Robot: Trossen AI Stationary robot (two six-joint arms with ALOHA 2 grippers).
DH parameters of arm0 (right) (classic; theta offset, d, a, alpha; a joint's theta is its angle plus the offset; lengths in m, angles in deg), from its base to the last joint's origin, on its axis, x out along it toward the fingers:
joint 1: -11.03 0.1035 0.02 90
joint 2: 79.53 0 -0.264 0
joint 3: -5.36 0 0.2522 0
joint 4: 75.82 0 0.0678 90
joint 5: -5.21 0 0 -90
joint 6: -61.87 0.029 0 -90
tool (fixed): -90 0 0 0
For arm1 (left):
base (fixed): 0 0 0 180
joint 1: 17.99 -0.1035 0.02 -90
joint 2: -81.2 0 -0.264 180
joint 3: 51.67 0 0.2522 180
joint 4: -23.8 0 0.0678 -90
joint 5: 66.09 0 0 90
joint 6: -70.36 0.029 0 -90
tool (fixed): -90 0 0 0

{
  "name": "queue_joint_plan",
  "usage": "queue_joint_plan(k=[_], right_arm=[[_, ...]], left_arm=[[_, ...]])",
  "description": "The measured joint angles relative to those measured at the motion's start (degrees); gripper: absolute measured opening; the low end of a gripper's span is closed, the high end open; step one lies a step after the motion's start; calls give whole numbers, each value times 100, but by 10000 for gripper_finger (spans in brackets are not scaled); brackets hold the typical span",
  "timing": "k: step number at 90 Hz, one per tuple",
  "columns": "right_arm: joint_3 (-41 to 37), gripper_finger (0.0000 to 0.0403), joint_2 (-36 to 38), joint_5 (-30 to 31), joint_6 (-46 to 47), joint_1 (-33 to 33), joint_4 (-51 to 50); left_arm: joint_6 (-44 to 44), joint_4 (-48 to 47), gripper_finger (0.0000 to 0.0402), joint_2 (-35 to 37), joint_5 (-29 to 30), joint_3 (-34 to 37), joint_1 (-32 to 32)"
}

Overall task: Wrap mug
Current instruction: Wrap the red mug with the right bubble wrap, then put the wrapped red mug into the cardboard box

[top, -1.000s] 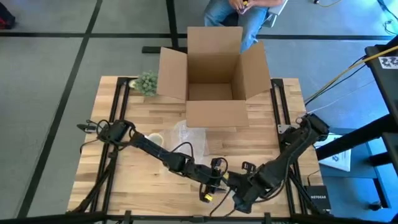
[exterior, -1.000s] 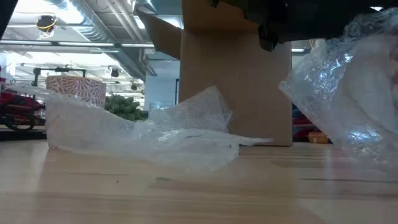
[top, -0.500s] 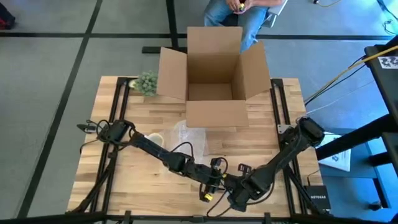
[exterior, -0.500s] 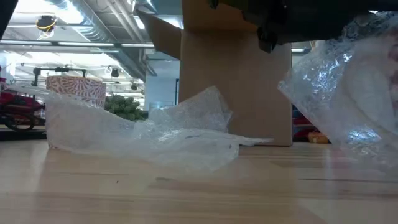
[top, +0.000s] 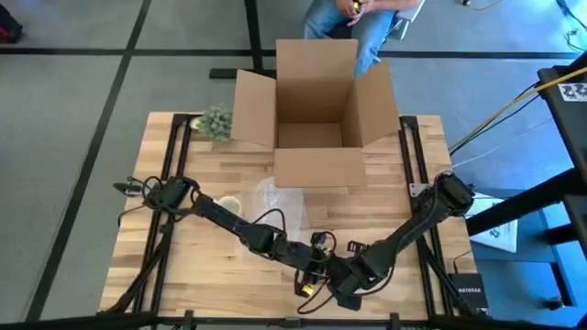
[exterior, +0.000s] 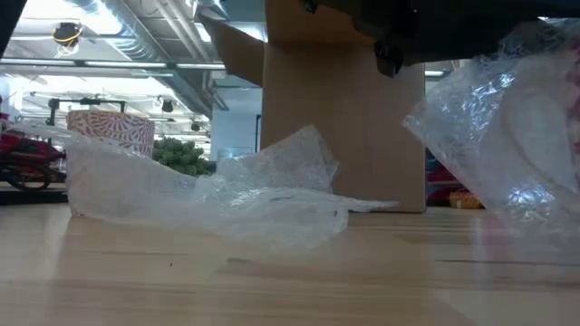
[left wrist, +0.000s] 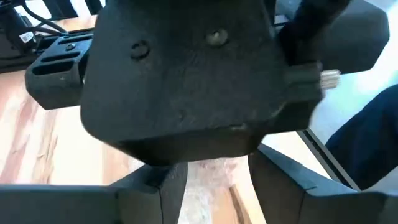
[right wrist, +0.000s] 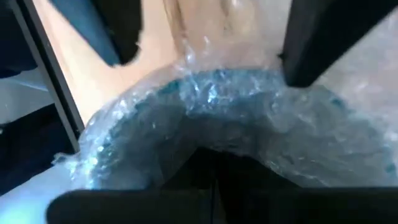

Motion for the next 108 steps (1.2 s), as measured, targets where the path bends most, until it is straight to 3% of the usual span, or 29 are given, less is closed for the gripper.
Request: queue_joint_plan(k=[16, 30, 44, 67, 89, 97, 108], right_arm=[[405, 36, 245, 657, 183, 210, -337], [690, 104, 501, 1275, 218, 454, -586], [885, 170, 592, 1411, 234, 747, -267], [881, 217, -99, 1751, 175, 845, -136], [889, 192, -776, 1452, -120, 802, -147], [889, 145, -851, 1454, -28, 779, -171], [896, 41, -851, 1469, 55, 758, -159]], left_arm=[[0, -27, 150, 0, 2, 0, 0], [0, -25, 150, 0, 15, 0, 0], [0, -25, 150, 0, 26, 0, 0], [0, -17, 150, 0, 28, 0, -1], [38, -178, 150, 0, 28, 0, -5], [24, -169, 150, 0, 28, 0, -5], [85, -189, 150, 15, 37, 0, 37]])
